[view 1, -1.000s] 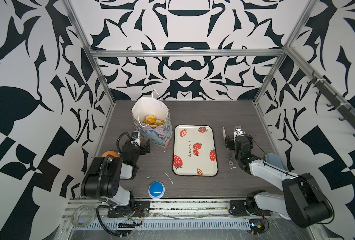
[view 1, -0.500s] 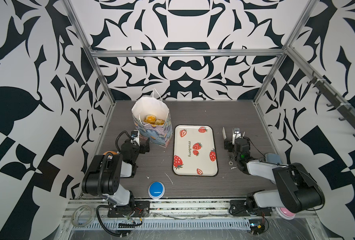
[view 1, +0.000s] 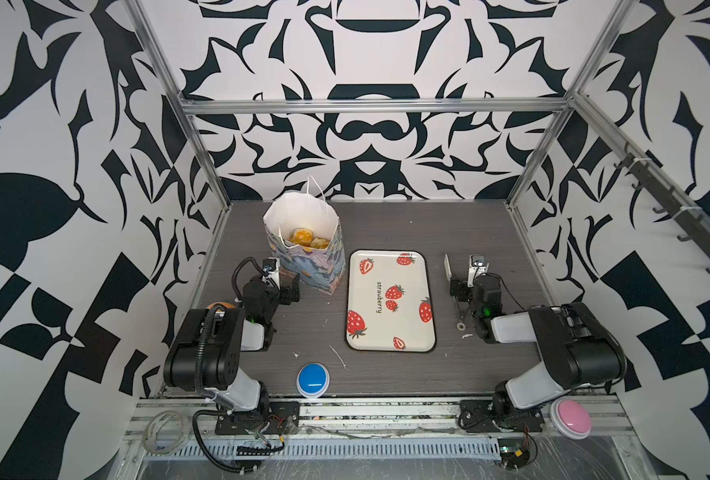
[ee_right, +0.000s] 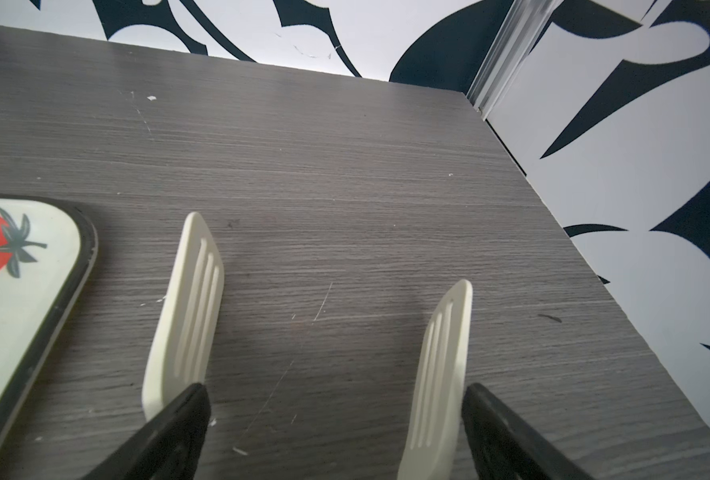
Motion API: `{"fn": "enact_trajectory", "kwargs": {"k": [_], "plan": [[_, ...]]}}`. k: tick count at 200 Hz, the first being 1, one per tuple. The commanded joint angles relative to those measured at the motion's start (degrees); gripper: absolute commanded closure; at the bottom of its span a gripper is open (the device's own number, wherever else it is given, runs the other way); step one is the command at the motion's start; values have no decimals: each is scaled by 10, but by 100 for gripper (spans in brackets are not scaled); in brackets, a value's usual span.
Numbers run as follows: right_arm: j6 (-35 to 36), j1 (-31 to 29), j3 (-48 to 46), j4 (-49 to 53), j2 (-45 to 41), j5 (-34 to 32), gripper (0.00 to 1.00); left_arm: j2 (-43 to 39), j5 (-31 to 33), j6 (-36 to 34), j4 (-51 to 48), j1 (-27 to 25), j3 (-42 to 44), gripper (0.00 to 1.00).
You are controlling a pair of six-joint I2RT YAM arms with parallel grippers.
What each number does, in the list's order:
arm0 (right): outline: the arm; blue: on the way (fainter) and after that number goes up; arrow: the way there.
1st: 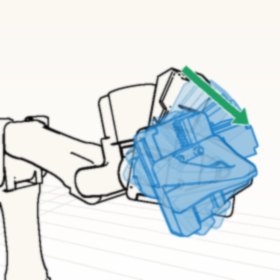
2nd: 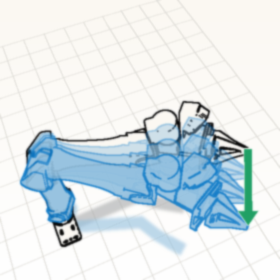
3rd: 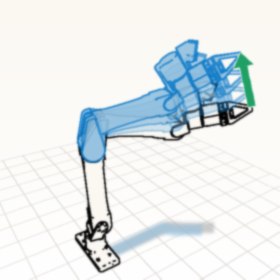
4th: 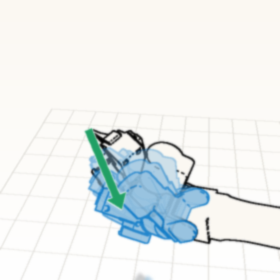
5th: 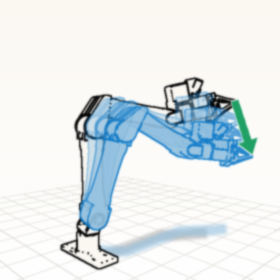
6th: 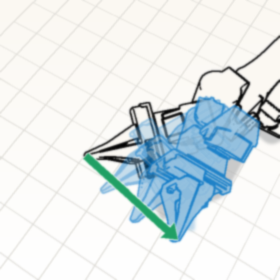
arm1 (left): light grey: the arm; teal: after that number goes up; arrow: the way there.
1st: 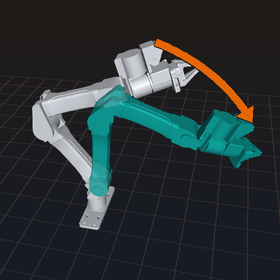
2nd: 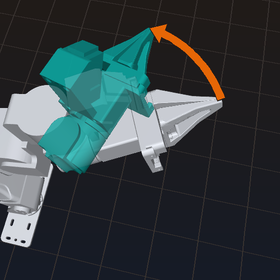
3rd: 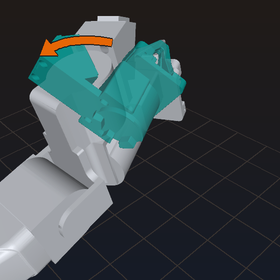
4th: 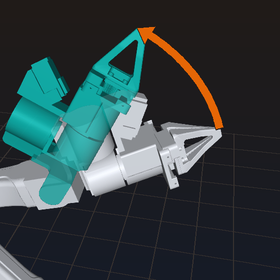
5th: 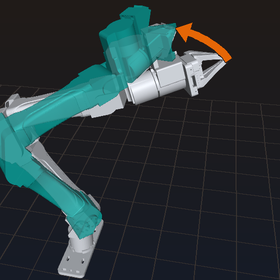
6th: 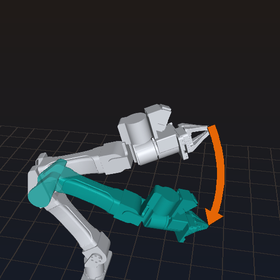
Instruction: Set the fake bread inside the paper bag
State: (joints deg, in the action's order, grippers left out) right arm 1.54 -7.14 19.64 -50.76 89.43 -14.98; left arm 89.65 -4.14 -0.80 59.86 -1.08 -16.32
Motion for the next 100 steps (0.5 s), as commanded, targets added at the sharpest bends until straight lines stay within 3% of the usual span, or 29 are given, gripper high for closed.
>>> {"fn": "enact_trajectory", "kwargs": {"k": [1, 18, 100], "plan": [[-9, 2, 5, -25, -2, 14, 1, -3, -5, 6, -33, 2, -29, 1], [-8, 3, 3, -25, -3, 12, 1, -6, -12, 2, -95, 2, -56, 1], [-8, 2, 3, -26, -2, 12, 1, -2, -8, 4, -74, 2, -50, 1]]}}
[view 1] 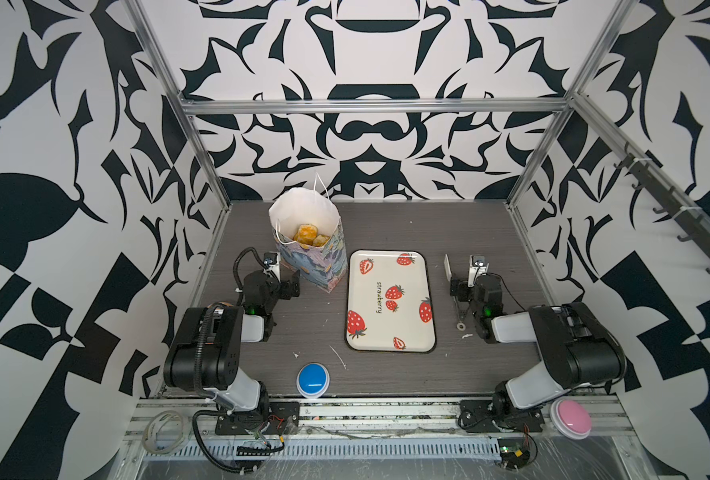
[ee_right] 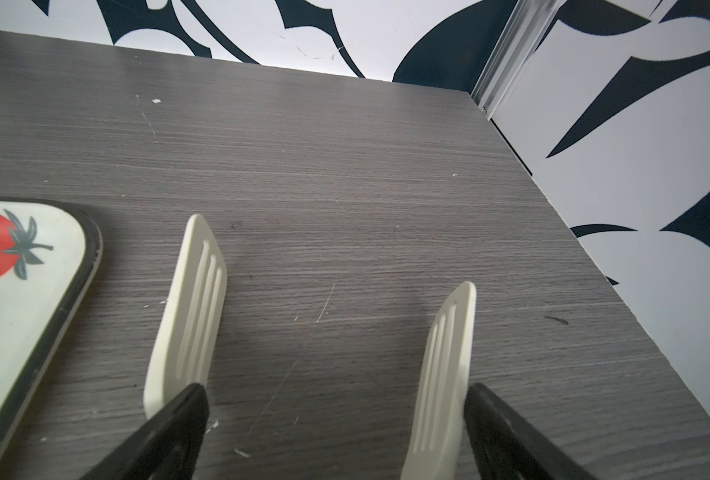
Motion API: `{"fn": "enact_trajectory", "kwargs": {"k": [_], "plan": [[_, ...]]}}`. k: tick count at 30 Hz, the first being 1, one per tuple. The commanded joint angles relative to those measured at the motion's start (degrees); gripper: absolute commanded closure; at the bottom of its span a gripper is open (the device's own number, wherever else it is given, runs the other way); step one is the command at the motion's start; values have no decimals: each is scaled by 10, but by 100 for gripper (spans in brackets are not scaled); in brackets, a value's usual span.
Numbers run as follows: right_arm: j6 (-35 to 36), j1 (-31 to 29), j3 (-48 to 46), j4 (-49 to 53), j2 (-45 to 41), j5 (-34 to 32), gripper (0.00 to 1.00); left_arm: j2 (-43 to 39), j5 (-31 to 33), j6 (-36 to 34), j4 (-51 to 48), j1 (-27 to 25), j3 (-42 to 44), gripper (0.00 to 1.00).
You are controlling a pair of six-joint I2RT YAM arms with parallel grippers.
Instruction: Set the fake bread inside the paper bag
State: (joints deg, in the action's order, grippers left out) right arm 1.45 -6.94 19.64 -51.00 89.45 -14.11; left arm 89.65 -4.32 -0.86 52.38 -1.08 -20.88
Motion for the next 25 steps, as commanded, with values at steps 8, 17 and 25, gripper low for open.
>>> {"fn": "enact_trajectory", "kwargs": {"k": [8, 17, 25], "plan": [[-7, 0, 3, -23, -2, 3, 0, -2, -6, 4, 2, 2, -4, 1], [0, 0, 3, -27, 2, 25, 0, -2, -6, 4, 2, 2, -4, 1], [-1, 4, 2, -27, 0, 25, 0, -2, -5, 4, 1, 2, -4, 1]]}}
